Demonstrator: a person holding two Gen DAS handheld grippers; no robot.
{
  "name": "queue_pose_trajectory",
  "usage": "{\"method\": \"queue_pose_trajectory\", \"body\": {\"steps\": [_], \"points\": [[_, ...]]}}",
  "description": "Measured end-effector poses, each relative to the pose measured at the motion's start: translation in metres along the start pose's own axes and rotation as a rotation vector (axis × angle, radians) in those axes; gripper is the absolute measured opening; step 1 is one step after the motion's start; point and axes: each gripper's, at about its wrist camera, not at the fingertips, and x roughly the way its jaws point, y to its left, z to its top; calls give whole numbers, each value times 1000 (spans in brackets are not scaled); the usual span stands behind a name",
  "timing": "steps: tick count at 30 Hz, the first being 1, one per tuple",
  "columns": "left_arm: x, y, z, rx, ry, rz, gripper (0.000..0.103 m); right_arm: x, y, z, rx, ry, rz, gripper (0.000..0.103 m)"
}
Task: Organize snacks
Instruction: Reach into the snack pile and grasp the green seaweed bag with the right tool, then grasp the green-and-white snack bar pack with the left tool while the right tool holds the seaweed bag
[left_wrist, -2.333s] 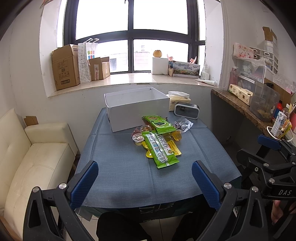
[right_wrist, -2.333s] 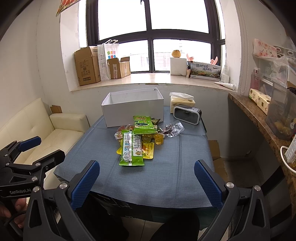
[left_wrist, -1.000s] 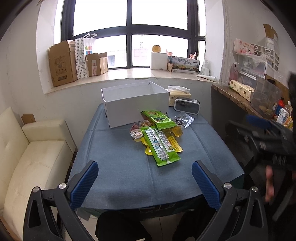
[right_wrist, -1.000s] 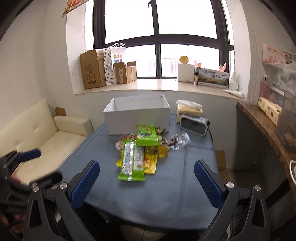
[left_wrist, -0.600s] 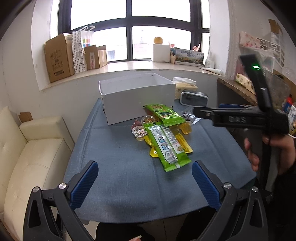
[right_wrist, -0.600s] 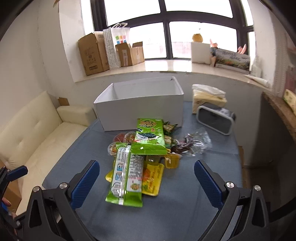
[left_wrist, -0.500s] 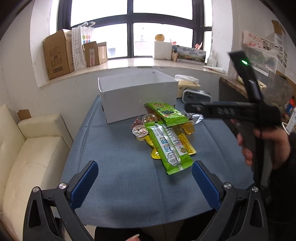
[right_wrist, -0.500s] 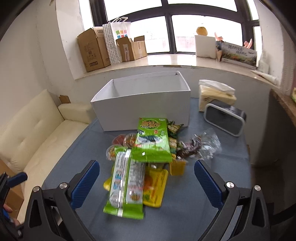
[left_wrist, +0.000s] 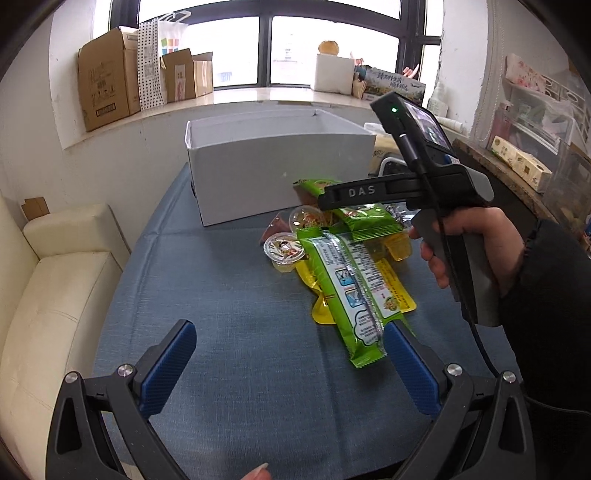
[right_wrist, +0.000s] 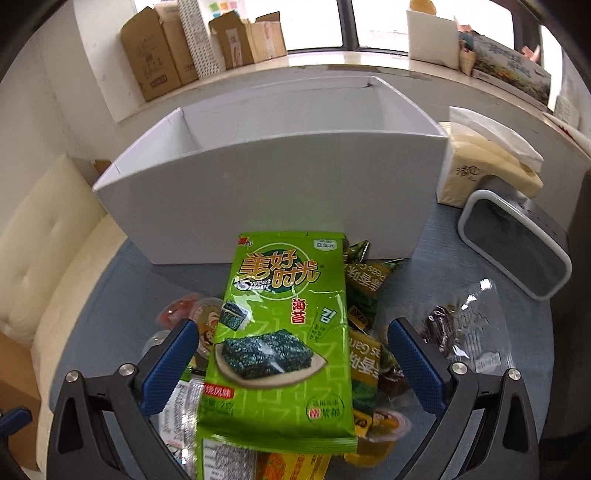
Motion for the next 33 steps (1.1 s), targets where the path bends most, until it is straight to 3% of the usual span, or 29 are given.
{"method": "queue_pose_trajectory", "body": {"steps": [2,6,9,18,25,33], "points": [[6,0,1,-4,1,14,103,6,1,3,-6,25,-29,88],[18,0,5,-3,16,18,103,8,-1,5,-24,44,-52,73],[25,-3,9,3,23,12,103,-2,1,7,-21,23,-23,72],[53,-27,23,-3,61,47,103,-85,-18,-18,-13,-118,-66,72],[85,-56,35,1,90,139,103,-159,-51,-74,31,-191,-80,72],[119,-82,40,25,117,196,103,-202,-79,-133,141,-223,-77,72]]}}
